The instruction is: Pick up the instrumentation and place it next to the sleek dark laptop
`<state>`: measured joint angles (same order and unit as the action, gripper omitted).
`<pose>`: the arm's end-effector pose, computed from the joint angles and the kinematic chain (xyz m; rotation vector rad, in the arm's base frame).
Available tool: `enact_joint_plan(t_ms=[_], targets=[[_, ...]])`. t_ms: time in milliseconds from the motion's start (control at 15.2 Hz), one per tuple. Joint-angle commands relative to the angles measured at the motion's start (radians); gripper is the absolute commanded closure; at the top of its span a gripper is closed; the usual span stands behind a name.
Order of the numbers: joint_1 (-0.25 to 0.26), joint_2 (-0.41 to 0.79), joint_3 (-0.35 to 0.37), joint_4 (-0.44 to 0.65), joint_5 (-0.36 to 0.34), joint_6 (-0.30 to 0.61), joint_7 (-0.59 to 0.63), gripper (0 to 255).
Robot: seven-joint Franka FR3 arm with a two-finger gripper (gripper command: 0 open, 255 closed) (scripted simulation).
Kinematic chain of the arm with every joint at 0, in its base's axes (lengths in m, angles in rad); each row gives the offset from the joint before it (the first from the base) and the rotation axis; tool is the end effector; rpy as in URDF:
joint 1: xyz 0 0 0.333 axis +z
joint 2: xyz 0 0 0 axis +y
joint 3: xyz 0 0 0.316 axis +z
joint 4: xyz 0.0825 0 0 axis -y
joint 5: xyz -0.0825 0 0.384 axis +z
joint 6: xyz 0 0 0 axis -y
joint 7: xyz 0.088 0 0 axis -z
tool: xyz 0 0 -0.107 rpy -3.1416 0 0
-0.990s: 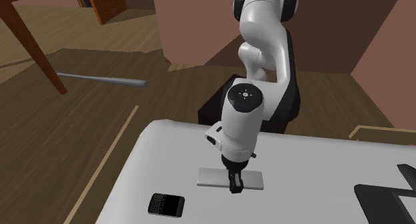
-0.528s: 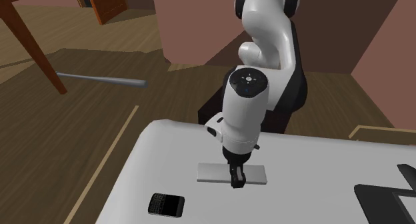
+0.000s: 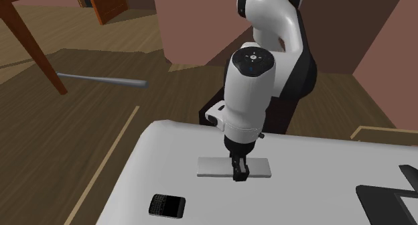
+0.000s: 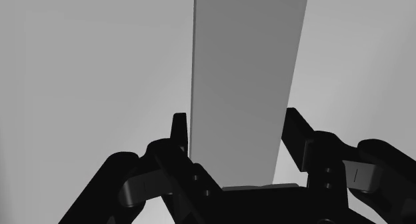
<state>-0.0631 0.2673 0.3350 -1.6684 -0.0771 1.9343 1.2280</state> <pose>0.6200 0.1488 0.4572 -2.7823 1.4147 -0.0005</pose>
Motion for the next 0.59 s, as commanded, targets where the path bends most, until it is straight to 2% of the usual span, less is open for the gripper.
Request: enact_joint_plan(t_ms=[0, 528], targets=[[0.001, -0.001, 0.001, 0.026, 0.001, -0.027, 0.0, 255], [0.004, -0.011, 0.004, 0.121, 0.006, -0.131, -0.003, 255]])
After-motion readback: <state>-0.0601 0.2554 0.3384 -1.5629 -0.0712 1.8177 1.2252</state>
